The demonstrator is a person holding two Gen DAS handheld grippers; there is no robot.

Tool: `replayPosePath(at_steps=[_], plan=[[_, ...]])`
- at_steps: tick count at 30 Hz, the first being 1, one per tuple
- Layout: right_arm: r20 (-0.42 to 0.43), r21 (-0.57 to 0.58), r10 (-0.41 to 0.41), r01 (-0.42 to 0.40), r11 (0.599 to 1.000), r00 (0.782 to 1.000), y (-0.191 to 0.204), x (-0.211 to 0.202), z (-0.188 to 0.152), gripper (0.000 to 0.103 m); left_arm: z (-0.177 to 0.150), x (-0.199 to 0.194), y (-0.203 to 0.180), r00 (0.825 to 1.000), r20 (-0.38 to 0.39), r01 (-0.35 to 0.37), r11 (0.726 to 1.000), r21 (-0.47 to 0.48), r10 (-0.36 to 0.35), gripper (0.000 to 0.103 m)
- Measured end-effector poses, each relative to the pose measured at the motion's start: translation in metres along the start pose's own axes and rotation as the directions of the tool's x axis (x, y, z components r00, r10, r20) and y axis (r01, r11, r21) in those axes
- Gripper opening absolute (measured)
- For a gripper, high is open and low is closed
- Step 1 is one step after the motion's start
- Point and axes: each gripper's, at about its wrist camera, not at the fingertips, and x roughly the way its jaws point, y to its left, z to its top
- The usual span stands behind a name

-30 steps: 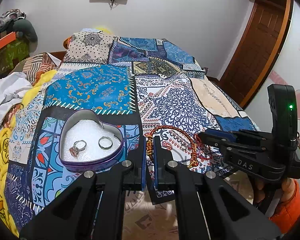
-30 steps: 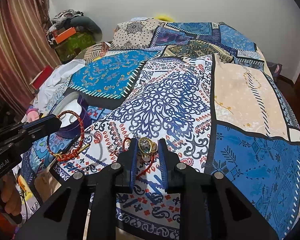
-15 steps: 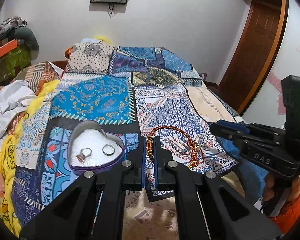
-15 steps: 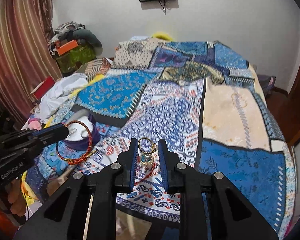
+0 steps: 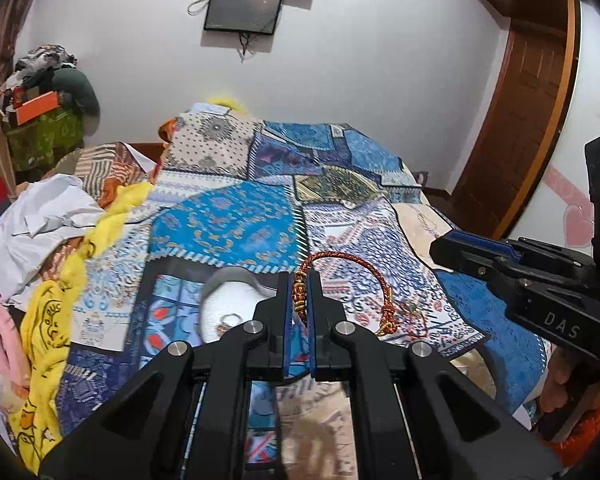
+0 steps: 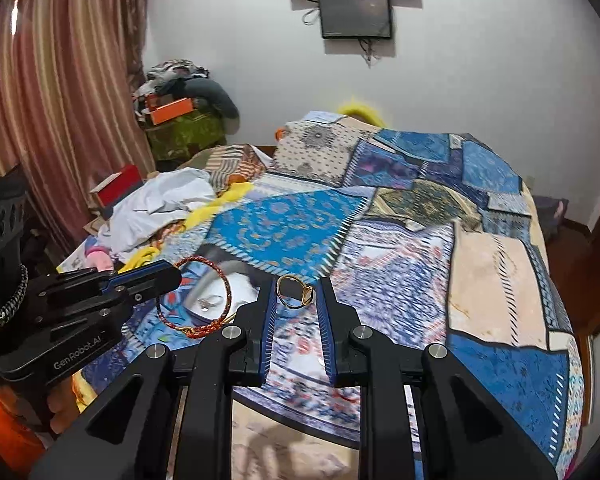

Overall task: Organize jewelry
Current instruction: 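Carry both items into the heart tin and open both tools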

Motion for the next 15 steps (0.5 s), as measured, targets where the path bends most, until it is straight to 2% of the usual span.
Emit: replayPosePath(at_steps=[7,15], plan=[[-0.012,-0.021,0.038,-0.038,0.999,0.999,0.024,0.013,0.001,0.018,0.000,-0.005,0.028,0.999,0.007,-0.035,0.999,-0.018,0.035,0.005],[-0.052,-0.041,0.063,-0.066,0.997,0.997,0.042,0.035,-0.002,0.018,-0.009,0.012,0.053,0.998,-0.042,-0.039,0.998,-0.051,0.037,0.005]])
